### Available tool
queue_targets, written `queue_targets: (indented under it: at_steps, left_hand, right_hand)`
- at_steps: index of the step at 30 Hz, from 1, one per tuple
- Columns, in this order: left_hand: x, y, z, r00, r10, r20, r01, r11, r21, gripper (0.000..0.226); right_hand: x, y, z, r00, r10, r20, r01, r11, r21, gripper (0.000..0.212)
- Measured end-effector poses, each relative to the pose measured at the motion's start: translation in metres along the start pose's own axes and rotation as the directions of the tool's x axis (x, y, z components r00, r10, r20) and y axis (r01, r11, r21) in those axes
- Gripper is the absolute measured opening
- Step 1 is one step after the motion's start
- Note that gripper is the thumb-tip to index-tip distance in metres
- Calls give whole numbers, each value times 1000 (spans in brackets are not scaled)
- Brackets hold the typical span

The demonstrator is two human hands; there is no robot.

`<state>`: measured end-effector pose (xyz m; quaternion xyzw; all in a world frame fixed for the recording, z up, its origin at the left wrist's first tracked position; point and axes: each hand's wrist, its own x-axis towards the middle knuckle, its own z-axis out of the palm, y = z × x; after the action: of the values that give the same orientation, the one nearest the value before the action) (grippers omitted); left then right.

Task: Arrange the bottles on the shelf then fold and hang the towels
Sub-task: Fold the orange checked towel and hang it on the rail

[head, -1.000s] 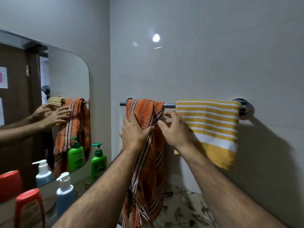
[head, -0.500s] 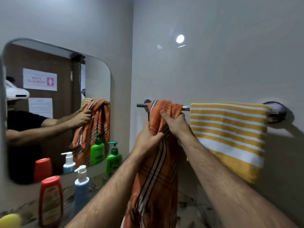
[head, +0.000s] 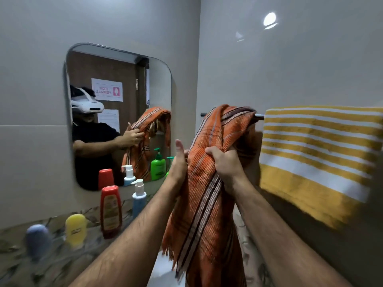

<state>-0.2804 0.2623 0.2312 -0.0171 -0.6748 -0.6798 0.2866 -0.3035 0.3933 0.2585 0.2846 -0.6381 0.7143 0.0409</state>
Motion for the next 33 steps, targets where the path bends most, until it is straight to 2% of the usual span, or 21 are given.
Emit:
queue_targets:
  at_steps: [2, 5, 7, 8, 10, 12, 13, 19, 21, 23, 25, 27, 30, 33]
  left_hand:
    - [-4, 8, -4, 999, -23, -41, 21, 998, -51, 75]
    - [-9, 28, -9, 996, -84, 27, 86, 995, -44, 63]
    - [-18, 37, -13, 991, -124, 59, 126, 991, -45, 68]
    - [-24, 39, -16, 990, -128, 57, 131, 990, -49, 65]
    - [-38, 37, -25, 994, -103, 23, 105, 993, -61, 42]
    - [-56, 34, -35, 997, -83, -8, 82, 994, -70, 20]
    - [-67, 34, -40, 997, -71, -16, 70, 995, -78, 17]
    - [-144, 60, -65, 1000, -23, 8, 24, 993, -118, 38]
    - [-174, 72, -77, 999, -39, 14, 41, 993, -114, 41]
    - [-203, 82, -90, 999, -46, -27, 45, 997, -61, 56]
    - [-229, 91, -107, 984, -73, -165, 80, 996, 34, 65]
    - [-252, 97, -126, 946, -94, -310, 142, 980, 137, 56]
    - [-288, 103, -151, 909, -121, -399, 240, 935, 263, 46]
    - [-320, 107, -171, 863, -50, -502, 326, 814, 480, 48]
  right_hand:
    - [-19, -1, 1, 998, -42, 37, 41, 999, 31, 20]
    - [-50, 1, 2, 980, -50, 192, 42, 998, 44, 17]
    - [-64, 6, 2, 965, 4, 263, -11, 1000, 25, 17]
    - [-71, 8, 1, 958, 39, 285, -46, 999, 17, 23]
    - [-83, 9, 3, 944, 100, 315, -114, 993, 26, 33]
    - [-97, 4, 8, 945, 110, 307, -147, 984, 103, 49]
    - [-104, 1, 12, 954, 108, 278, -157, 974, 161, 59]
    - [-143, -27, 36, 978, 12, 207, -97, 909, 405, 62]
    - [-164, -34, 46, 978, 35, 204, -120, 901, 418, 45]
    - [-185, -36, 58, 973, 15, 232, -102, 924, 368, 32]
    - [-210, -36, 75, 958, -11, 285, -87, 940, 329, 36]
    - [-236, -34, 91, 939, 19, 342, -145, 927, 345, 37]
    - [-274, -26, 112, 949, 56, 310, -155, 939, 307, 37]
    - [-304, -14, 124, 940, 105, 324, -193, 948, 252, 50]
